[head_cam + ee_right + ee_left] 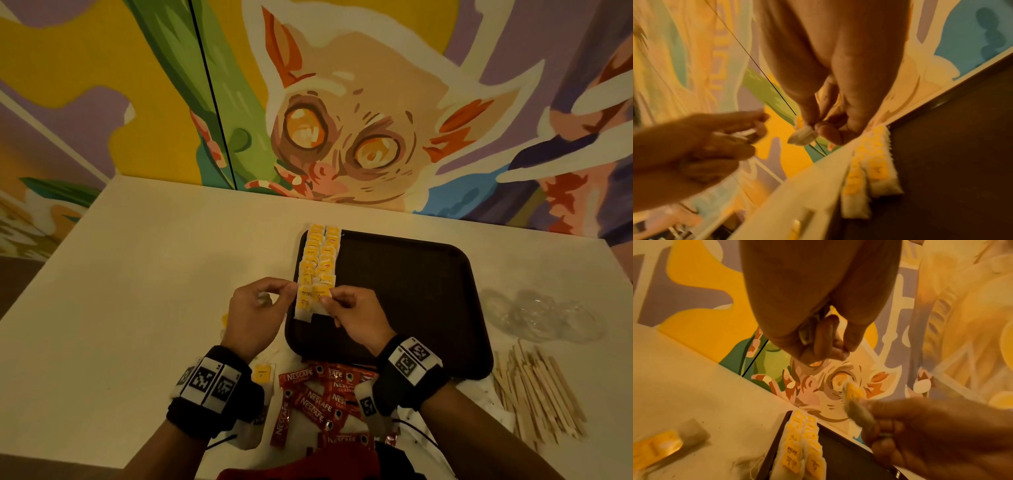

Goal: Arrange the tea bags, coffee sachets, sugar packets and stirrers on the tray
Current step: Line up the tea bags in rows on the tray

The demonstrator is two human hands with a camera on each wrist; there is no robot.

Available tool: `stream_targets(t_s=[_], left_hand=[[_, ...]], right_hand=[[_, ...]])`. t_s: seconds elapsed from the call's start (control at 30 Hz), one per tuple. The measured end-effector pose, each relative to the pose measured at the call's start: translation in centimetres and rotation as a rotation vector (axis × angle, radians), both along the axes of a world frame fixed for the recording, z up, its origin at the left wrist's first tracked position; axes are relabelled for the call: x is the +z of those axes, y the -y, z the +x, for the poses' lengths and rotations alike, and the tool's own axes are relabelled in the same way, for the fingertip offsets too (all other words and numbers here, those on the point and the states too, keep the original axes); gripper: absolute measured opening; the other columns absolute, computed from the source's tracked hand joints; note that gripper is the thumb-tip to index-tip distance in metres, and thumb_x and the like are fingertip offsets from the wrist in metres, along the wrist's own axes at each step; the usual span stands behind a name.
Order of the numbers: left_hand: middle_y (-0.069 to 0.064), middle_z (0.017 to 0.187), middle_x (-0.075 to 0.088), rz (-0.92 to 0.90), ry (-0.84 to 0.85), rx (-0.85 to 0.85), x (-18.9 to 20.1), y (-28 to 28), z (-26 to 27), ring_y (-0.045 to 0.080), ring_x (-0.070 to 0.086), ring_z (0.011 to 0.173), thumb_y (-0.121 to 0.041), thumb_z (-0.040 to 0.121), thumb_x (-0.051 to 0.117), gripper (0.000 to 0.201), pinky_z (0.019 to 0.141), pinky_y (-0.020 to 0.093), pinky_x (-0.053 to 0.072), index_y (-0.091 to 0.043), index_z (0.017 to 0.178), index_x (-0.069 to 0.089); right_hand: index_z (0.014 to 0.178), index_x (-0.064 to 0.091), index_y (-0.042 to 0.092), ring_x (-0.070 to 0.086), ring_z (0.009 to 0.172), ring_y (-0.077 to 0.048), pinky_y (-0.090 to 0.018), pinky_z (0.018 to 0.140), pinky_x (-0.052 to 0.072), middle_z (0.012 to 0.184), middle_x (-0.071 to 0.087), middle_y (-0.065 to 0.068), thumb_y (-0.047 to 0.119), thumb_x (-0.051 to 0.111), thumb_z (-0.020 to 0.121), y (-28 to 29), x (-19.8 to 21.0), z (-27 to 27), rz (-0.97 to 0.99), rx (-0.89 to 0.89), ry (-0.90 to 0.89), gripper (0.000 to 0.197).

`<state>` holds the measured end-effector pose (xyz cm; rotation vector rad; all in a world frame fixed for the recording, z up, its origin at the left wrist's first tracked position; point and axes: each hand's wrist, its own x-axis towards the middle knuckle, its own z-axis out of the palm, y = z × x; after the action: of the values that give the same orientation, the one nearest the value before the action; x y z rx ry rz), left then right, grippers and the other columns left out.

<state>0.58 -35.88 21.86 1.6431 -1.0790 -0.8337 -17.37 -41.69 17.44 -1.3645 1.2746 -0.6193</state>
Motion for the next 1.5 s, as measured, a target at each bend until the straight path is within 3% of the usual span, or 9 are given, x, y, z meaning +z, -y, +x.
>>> stream_targets(t_s=[0.13,0.3,0.47,0.57,0.77,1.03,1.17,1.33,1.5], left_hand=[[-0.011,0.082,0.073,0.035,-0.022,0.006,-0.5,-0.2,0.3,0.001,0.065,0.075,-0.021,0.086,0.071,0.007,0.066,0.007,0.046,-0.022,0.081,0.074],[-0.011,0.083,0.071,0.051,-0.033,-0.012,-0.5,-0.5,0.2,-0.006,0.063,0.076,-0.019,0.087,0.070,0.007,0.066,0.005,0.044,-0.020,0.081,0.073],[-0.013,0.082,0.071,0.071,0.014,-0.029,-0.9,-0.9,0.6,-0.004,0.063,0.078,-0.023,0.087,0.069,0.010,0.065,0.005,0.044,-0.027,0.078,0.072],[-0.014,0.081,0.071,0.092,0.018,-0.024,-1.2,-1.1,0.8,-0.003,0.062,0.069,-0.025,0.088,0.068,0.010,0.063,0.014,0.046,-0.028,0.079,0.072],[0.000,0.076,0.066,0.203,-0.255,-0.003,-1.1,-0.9,0.6,0.005,0.036,0.040,-0.025,0.096,0.057,0.021,0.041,0.020,0.029,-0.013,0.088,0.072],[0.009,0.080,0.061,0.388,-0.791,0.071,-0.7,-0.5,1.1,0.015,0.048,0.056,-0.038,0.102,0.038,0.041,0.043,0.022,0.034,-0.005,0.102,0.062],[0.010,0.074,0.061,0.383,-0.959,0.109,-0.5,-0.3,1.2,0.017,0.052,0.054,-0.040,0.103,0.034,0.043,0.045,0.024,0.041,-0.004,0.100,0.058],[0.014,0.077,0.060,0.381,-1.045,0.109,-0.6,-0.2,1.2,0.021,0.056,0.058,-0.041,0.101,0.035,0.043,0.049,0.027,0.049,-0.003,0.102,0.055],[0.018,0.085,0.065,0.419,-0.997,0.066,-0.8,0.1,0.8,0.026,0.060,0.072,-0.046,0.100,0.037,0.048,0.062,0.033,0.048,-0.003,0.109,0.057]], right_hand=[[0.108,0.072,0.017,0.057,0.070,-0.001,-0.018,0.065,0.046,0.101,0.072,0.001,0.026,0.066,0.092,1.4,-3.3,-0.4,0.060,-0.011,-0.247,0.019],[0.104,0.073,0.015,0.063,0.060,-0.008,-0.015,0.049,0.046,0.094,0.072,-0.003,0.033,0.065,0.093,2.2,-5.4,0.1,0.146,0.024,-0.396,0.022],[0.108,0.072,0.013,0.071,0.087,-0.022,-0.014,0.053,0.050,0.107,0.071,-0.009,0.012,0.063,0.092,2.9,-7.2,0.7,0.169,0.073,-0.524,0.019],[0.103,0.069,0.014,0.071,0.081,-0.019,-0.012,0.050,0.050,0.102,0.071,-0.009,0.015,0.066,0.090,2.7,-7.5,0.9,0.137,-0.003,-0.495,0.013],[0.097,0.048,0.024,0.066,0.090,-0.026,-0.043,0.080,0.058,0.101,0.060,-0.004,0.021,0.077,0.080,2.2,-8.2,1.4,0.074,-0.139,-0.469,0.034],[0.085,0.056,0.026,0.066,0.097,-0.030,-0.043,0.083,0.058,0.094,0.069,-0.004,0.016,0.074,0.081,3.0,-8.5,1.4,0.112,-0.104,-0.453,0.020],[0.112,0.056,0.016,0.066,0.096,-0.025,-0.040,0.082,0.058,0.104,0.063,-0.004,0.023,0.073,0.085,2.4,-7.1,1.1,0.088,-0.164,-0.437,0.033],[0.113,0.059,0.018,0.060,0.086,-0.010,-0.013,0.064,0.047,0.100,0.061,0.003,0.027,0.069,0.090,0.3,-1.5,1.9,-0.118,-0.134,-0.263,0.026],[0.101,0.070,0.025,0.060,0.083,-0.008,-0.021,0.072,0.052,0.098,0.064,0.009,0.031,0.073,0.086,-2.6,3.3,3.1,-0.240,0.209,-0.081,0.016]])
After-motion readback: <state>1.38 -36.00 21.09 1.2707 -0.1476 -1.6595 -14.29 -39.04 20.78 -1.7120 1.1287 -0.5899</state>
